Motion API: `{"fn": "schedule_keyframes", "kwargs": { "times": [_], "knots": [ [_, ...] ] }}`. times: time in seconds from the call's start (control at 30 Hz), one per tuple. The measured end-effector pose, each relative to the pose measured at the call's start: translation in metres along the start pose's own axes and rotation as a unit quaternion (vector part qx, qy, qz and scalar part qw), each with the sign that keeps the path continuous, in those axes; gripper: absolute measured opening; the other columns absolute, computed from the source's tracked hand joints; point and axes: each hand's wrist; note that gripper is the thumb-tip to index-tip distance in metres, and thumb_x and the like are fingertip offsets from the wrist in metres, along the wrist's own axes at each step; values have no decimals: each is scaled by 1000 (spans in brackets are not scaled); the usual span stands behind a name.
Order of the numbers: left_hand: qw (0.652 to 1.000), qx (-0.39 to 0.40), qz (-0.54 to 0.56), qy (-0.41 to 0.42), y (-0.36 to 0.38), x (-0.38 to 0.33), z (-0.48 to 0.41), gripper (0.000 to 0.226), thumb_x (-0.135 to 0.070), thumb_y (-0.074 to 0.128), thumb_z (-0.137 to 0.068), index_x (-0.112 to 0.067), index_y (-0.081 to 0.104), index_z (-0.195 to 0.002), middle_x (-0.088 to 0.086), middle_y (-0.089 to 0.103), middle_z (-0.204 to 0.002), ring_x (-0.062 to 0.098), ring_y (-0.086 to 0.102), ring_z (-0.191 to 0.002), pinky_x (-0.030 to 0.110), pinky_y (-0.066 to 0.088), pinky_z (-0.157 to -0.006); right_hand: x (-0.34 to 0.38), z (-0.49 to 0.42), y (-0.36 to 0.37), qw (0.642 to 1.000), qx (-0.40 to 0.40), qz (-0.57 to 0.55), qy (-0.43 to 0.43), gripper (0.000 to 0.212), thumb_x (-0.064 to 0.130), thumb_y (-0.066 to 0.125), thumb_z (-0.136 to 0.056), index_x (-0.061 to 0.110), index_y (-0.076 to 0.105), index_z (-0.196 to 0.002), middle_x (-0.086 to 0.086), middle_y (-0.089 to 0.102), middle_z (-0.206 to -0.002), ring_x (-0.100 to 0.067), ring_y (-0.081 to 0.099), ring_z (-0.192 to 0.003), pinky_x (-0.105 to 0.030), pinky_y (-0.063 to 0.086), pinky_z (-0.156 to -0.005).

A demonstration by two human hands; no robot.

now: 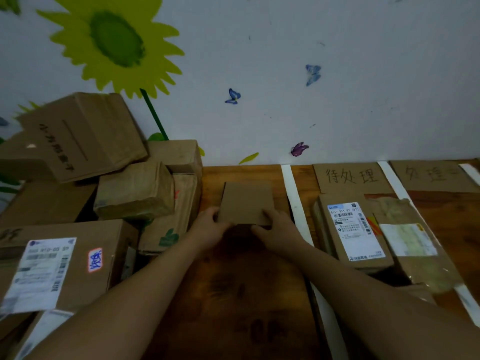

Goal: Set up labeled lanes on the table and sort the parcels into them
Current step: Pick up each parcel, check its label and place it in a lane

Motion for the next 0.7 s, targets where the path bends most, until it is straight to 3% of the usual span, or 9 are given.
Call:
{"fn": "schedule_keyframes", "kwargs": {
  "times": [0.17, 0.27, 0.33, 0.43, 0.53, 0.6, 0.7],
  "knots": [
    [989, 51, 124, 57, -37, -17, 38, 69, -19, 71, -82, -20, 36, -141, 4, 48, -123, 20, 55, -101, 35, 53, -84, 24, 44, -13, 998, -48, -32, -26, 64, 42, 56, -92, 22, 31, -147, -6, 40, -145, -22, 43, -128, -32, 40, -99],
    [989, 45, 68, 127, -56, -19, 71, 76, -5, 74, -78, -21, 35, -141, -3, 46, -116, 17, 50, -107, 33, 50, -88, 39, 81, -20, 991, -108, -57, -46, 61, 45, 58, -90, 24, 37, -144, -2, 46, -138, -21, 48, -122, -33, 45, -96],
    [983, 1, 32, 179, -65, -17, 91, 64, -6, 72, -79, -20, 43, -134, 2, 47, -127, 18, 45, -117, 33, 43, -94, 50, 105, -23, 985, -143, -81, -53, 61, 49, 59, -88, 25, 37, -140, 3, 49, -124, -20, 53, -113, -32, 50, -87],
    [970, -38, 62, 231, -71, -13, 123, 44, -8, 66, -85, -14, 49, -125, -1, 53, -116, 14, 47, -111, 25, 38, -89, 65, 136, -21, 970, -188, -134, -81, 61, 51, 60, -87, 21, 40, -136, 4, 58, -117, -15, 57, -104, -31, 49, -88],
    [961, -32, 126, 242, -78, -10, 153, 39, -10, 61, -89, -15, 48, -125, -3, 55, -112, 14, 51, -111, 26, 41, -93, 75, 164, -13, 959, -209, -150, -122, 45, 41, 62, -89, 24, 50, -128, 12, 58, -106, 0, 54, -93, -15, 44, -78],
    [960, -20, 165, 225, -84, -7, 171, 38, -16, 57, -92, -16, 45, -128, -2, 57, -117, 15, 55, -108, 32, 47, -93, 77, 178, -6, 958, -207, -135, -148, 36, 32, 62, -90, 27, 54, -125, 7, 57, -115, -1, 53, -97, -9, 40, -75],
    [952, -12, 222, 208, -88, -4, 191, 37, -21, 54, -94, -15, 44, -129, 8, 60, -123, 18, 62, -98, 37, 53, -84, 83, 199, 1, 958, -172, -168, -157, 55, 23, 57, -94, 40, 34, -141, 6, 55, -126, -10, 57, -108, -27, 53, -85]
  ]
}}
Point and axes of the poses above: each hand's wrist, its own z-axis away from the middle knuckle, its own y-axis out of the palm, x = y × z
